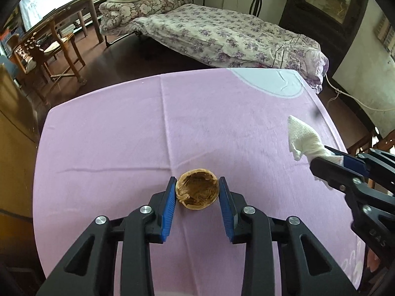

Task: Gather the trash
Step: 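Grasp the brown walnut shell with the left tool while the right tool holds the tissue, then carry the shell and tissue to the red basket and open both tools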

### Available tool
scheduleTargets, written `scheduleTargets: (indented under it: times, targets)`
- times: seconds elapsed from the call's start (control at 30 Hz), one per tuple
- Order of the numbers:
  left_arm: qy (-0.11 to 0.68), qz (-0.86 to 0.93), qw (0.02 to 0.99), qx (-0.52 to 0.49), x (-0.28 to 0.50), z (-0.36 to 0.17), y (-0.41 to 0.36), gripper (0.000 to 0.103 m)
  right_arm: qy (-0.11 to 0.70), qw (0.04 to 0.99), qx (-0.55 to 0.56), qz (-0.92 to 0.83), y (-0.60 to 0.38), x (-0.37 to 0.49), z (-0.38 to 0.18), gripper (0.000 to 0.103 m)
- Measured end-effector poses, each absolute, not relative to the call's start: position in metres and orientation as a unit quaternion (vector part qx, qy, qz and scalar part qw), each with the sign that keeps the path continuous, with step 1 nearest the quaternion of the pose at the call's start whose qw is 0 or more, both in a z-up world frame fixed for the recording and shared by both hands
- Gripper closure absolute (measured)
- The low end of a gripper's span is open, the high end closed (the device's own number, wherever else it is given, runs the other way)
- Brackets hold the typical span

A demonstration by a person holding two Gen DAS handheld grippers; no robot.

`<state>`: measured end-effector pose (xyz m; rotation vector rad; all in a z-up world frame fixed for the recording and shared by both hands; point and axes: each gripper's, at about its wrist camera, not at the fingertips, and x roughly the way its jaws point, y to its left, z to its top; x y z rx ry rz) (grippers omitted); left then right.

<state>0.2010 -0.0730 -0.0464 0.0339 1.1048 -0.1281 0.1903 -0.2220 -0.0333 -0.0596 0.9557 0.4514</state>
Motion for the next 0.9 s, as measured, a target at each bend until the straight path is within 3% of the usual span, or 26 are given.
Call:
scheduleTargets:
  times: [0.9]
  targets:
    - [0.491,0.032,0.868,-0.059,0.011,0.013,0.046,0.069,0.457,0.843,-0.046,0.279,-0.132,0.049,-0.006,0.086]
